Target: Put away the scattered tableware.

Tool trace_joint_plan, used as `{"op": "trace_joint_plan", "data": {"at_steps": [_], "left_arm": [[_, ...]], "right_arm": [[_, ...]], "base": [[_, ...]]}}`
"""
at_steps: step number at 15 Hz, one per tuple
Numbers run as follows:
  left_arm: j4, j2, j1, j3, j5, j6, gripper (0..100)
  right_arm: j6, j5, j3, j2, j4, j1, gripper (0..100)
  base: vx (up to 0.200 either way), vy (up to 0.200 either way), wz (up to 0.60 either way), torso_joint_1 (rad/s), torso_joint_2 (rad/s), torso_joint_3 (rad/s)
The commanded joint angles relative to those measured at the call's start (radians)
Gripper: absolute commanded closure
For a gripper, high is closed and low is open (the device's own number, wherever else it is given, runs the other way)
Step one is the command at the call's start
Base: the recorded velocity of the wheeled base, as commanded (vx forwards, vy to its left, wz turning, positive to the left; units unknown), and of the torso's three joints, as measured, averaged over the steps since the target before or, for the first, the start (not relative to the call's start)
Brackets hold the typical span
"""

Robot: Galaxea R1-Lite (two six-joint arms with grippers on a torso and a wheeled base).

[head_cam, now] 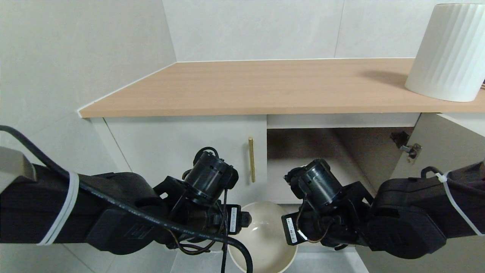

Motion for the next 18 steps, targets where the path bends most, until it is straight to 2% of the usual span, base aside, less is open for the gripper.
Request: {"op": "trace_joint_plan", "data": {"at_steps": [1, 7, 8, 10, 11, 18], "left_arm": [[0.0, -0.01, 0.0, 0.0, 0.002, 0.0, 0], [-0.003, -0.013, 0.002, -0.002, 0.033, -0.005, 0], [-0.003, -0.016, 0.002, -0.003, 0.033, -0.022, 0], [-0.003, -0.033, 0.002, -0.003, 0.03, -0.023, 0], [-0.003, -0.039, 0.002, -0.003, 0.03, -0.022, 0], [-0.003, -0.044, 0.002, -0.002, 0.03, -0.023, 0]], "right_arm": [[-0.008, 0.0, -0.001, 0.031, 0.016, -0.026, 100], [-0.001, -0.026, -0.005, 0.124, 0.004, -0.237, 100], [0.009, -0.029, -0.032, 0.146, -0.03, -0.288, 100], [0.064, -0.029, -0.056, 0.187, -0.073, -0.332, 100], [0.136, -0.031, -0.101, 0.228, -0.107, -0.371, 100], [0.297, -0.031, -0.257, 0.313, -0.116, -0.478, 100]], "base": [[0.0, 0.0, 0.0, 0.0, 0.0, 0.0], [0.0, 0.0, 0.0, 0.0, 0.0, 0.0], [0.0, 0.0, 0.0, 0.0, 0.0, 0.0], [0.0, 0.0, 0.0, 0.0, 0.0, 0.0], [0.0, 0.0, 0.0, 0.0, 0.0, 0.0], [0.0, 0.0, 0.0, 0.0, 0.0, 0.0]]}}
